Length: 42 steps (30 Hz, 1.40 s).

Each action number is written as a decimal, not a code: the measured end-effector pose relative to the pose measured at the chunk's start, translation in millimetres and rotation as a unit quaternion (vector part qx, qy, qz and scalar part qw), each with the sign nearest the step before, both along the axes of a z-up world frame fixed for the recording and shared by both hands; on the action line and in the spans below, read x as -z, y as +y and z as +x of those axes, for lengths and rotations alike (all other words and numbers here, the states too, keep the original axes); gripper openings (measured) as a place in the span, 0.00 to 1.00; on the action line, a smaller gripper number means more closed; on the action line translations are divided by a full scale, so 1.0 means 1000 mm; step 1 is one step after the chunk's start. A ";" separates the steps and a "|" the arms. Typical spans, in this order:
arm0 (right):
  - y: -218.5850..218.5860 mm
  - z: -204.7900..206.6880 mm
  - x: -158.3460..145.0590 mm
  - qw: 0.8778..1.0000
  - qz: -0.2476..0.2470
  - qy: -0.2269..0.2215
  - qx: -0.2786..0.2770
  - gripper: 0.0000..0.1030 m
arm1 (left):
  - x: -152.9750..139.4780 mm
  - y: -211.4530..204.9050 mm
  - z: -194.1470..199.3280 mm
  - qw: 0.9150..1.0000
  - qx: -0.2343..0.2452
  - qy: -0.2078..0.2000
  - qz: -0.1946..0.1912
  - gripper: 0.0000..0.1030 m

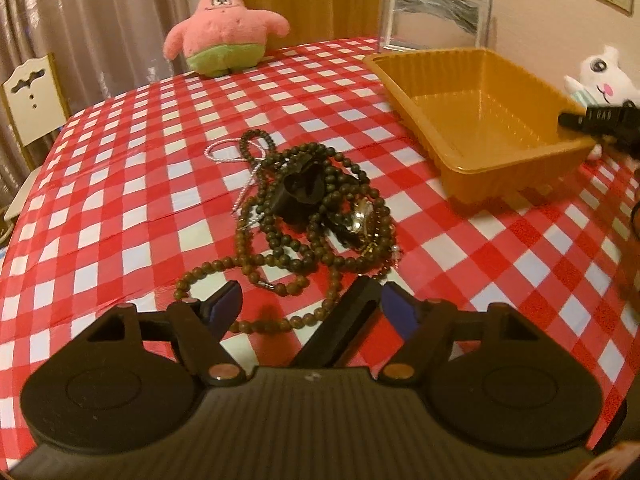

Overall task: Organize jewelry
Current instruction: 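Grasp the orange tray rim with the right tool and lift it, then grasp the black cylindrical item with the left tool while the right tool holds the tray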

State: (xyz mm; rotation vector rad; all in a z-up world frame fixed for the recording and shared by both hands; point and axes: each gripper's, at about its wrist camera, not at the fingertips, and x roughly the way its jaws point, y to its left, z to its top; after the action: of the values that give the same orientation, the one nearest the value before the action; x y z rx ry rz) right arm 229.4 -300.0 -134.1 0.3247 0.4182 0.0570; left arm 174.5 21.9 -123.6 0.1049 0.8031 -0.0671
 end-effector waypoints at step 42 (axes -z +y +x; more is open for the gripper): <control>-0.007 -0.031 -0.035 0.993 -0.086 0.007 -0.081 0.05 | -0.022 -0.021 0.017 0.999 0.014 0.025 -0.041 0.19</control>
State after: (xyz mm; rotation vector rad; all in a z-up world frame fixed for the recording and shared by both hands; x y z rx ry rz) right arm 198.2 -307.0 -99.2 0.1201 0.4595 0.1753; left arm 191.6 1.3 -101.9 0.0377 0.8479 -0.1289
